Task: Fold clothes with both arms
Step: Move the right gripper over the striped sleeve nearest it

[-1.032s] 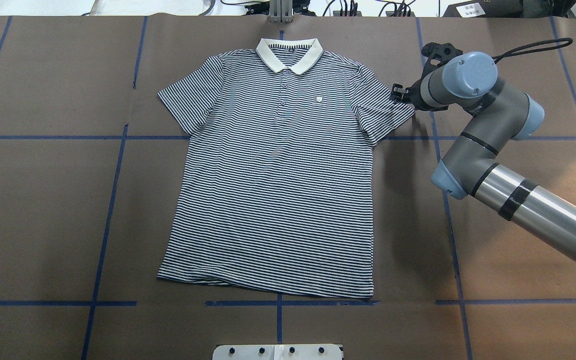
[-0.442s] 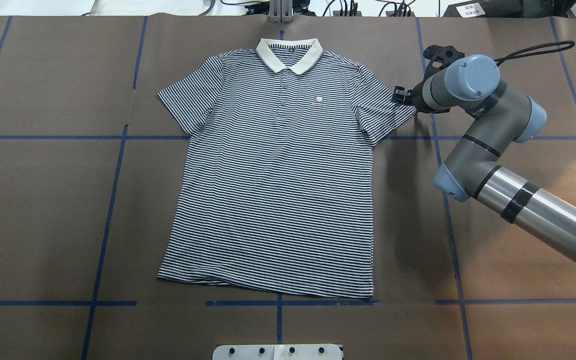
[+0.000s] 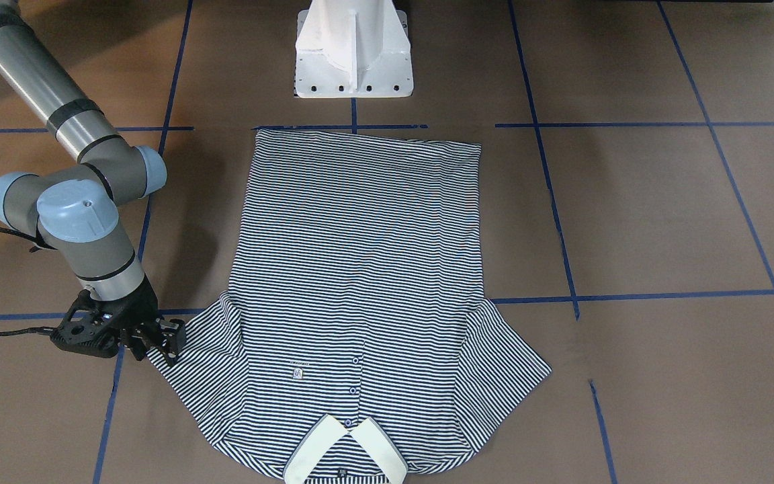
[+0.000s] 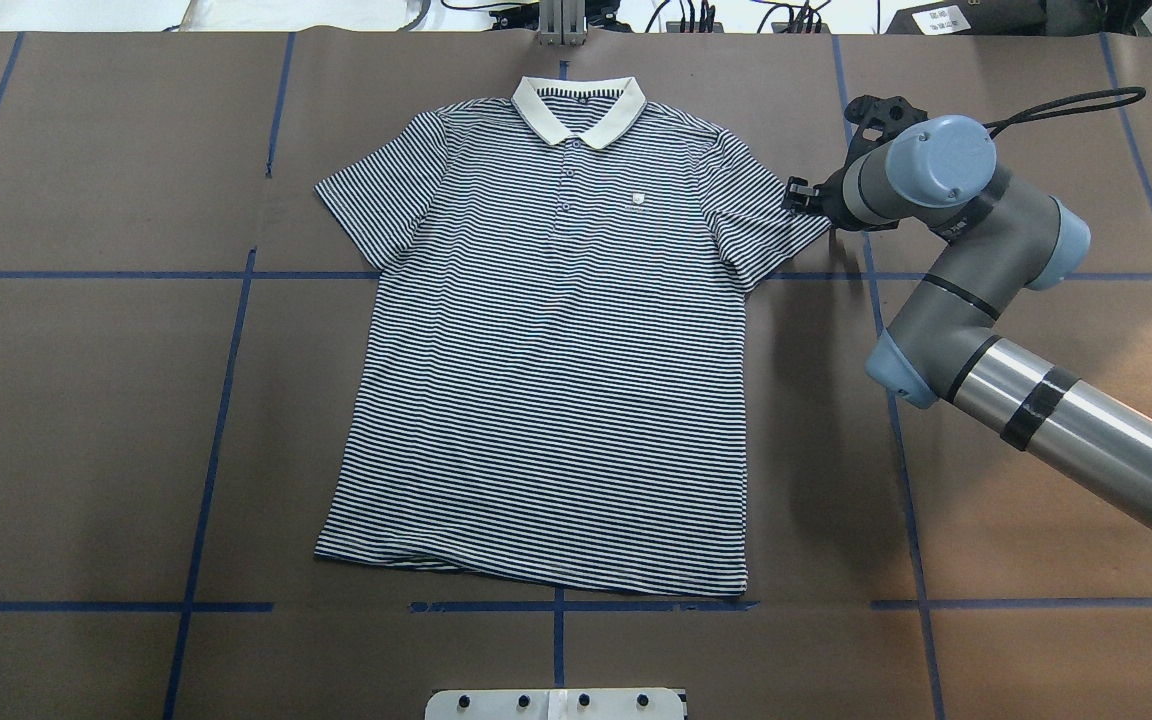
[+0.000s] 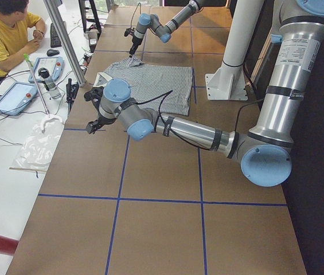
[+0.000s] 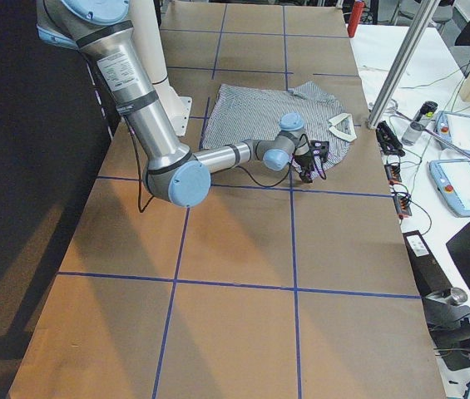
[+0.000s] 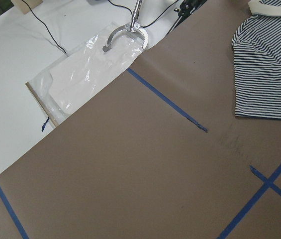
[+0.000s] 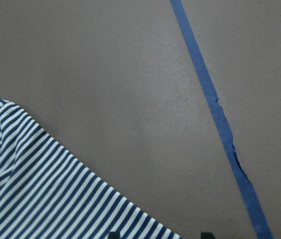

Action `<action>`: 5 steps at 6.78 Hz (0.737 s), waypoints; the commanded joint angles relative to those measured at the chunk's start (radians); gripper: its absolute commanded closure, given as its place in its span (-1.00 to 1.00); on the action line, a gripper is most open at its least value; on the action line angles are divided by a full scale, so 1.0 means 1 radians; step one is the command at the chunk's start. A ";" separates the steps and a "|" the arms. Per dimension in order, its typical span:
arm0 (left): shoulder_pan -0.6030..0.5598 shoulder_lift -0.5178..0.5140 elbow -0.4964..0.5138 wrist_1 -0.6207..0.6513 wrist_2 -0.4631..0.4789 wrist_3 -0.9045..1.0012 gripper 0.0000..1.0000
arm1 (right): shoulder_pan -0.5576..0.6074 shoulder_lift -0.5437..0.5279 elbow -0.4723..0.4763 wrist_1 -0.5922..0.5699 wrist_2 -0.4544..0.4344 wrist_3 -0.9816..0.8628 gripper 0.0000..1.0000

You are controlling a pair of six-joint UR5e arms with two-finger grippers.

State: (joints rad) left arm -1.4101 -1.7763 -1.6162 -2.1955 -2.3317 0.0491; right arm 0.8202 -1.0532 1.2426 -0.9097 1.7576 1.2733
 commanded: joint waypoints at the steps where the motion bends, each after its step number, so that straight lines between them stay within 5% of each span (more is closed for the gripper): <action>1: 0.002 0.000 0.004 -0.001 0.000 0.000 -1.00 | -0.001 -0.002 0.000 0.000 -0.003 -0.002 0.08; 2: 0.002 0.000 0.005 -0.001 0.000 0.000 -1.00 | -0.001 0.001 0.001 -0.002 -0.001 0.000 0.97; 5: 0.002 0.000 0.005 -0.001 0.000 0.000 -1.00 | -0.001 0.019 0.011 -0.041 -0.001 0.006 1.00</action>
State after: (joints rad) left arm -1.4083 -1.7764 -1.6108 -2.1966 -2.3317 0.0491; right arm 0.8192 -1.0425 1.2471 -0.9294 1.7560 1.2773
